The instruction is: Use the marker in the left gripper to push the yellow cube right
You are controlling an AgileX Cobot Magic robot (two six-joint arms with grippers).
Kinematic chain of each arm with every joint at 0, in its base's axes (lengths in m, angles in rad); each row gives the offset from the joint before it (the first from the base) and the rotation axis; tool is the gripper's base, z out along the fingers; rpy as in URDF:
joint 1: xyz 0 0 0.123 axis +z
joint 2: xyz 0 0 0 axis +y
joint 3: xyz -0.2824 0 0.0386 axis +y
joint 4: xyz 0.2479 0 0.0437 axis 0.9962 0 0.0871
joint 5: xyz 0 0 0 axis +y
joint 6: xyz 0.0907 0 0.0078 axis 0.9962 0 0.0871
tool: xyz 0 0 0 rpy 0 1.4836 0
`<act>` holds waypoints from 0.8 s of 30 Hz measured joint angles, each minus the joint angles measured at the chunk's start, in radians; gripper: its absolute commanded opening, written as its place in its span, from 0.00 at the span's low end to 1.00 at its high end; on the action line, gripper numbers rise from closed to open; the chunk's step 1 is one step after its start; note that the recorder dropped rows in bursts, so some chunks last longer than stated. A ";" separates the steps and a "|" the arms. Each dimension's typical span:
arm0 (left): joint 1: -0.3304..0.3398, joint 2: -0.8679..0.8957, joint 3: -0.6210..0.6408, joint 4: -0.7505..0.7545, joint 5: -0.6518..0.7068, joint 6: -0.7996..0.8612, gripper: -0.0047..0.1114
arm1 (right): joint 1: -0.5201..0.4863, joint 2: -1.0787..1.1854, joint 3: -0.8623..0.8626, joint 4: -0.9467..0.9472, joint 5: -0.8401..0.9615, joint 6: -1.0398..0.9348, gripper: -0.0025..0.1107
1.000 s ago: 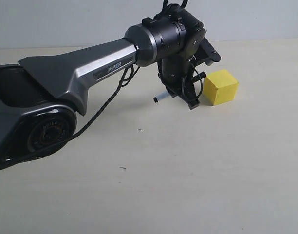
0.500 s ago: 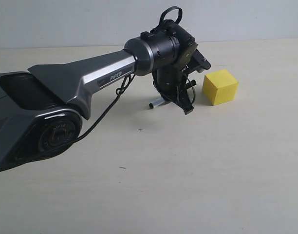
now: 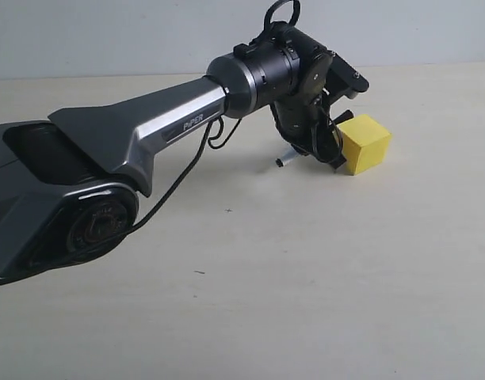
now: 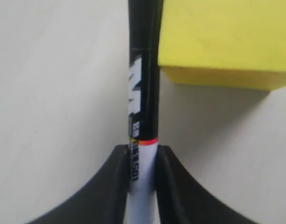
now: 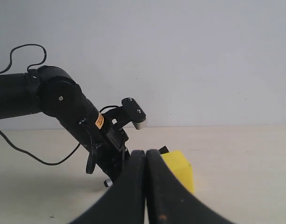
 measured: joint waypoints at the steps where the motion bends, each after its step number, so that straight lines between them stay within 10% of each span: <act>1: -0.002 0.000 -0.002 -0.002 -0.002 0.003 0.04 | 0.000 0.000 0.000 0.000 0.000 0.000 0.02; 24: 0.026 -0.053 -0.002 0.025 0.210 0.036 0.04 | 0.000 0.000 0.000 0.000 0.000 0.000 0.02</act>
